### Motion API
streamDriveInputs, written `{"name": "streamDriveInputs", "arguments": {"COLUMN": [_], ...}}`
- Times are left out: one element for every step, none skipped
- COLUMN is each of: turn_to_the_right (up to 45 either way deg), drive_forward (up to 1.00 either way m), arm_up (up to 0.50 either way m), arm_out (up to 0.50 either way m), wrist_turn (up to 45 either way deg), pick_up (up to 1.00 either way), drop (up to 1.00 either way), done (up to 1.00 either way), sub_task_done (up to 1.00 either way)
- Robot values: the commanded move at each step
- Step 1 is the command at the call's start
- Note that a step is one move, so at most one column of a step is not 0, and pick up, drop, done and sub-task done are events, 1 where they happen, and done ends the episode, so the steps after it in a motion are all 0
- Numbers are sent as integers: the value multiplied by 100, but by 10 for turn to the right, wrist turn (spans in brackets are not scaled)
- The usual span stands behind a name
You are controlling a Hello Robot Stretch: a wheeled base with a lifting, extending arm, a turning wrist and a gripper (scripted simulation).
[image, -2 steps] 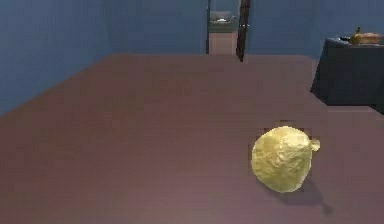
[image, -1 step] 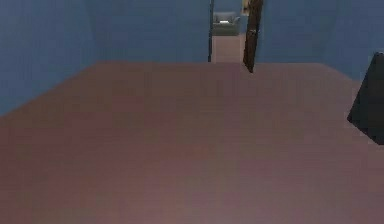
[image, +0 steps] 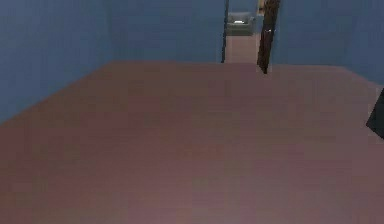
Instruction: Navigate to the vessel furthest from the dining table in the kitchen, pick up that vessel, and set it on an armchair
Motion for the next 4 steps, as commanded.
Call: {"name": "streamDriveInputs", "arguments": {"turn_to_the_right": [0, 420, 0, 30], "drive_forward": [85, 0, 100, 0], "arm_up": [0, 0, 0, 0], "arm_out": [0, 0, 0, 0], "wrist_turn": [0, 0, 0, 0], "pick_up": [0, 0, 0, 0], "drop": [0, 0, 0, 0], "done": [0, 0, 0, 0], "sub_task_done": [0, 0, 0, 0]}}
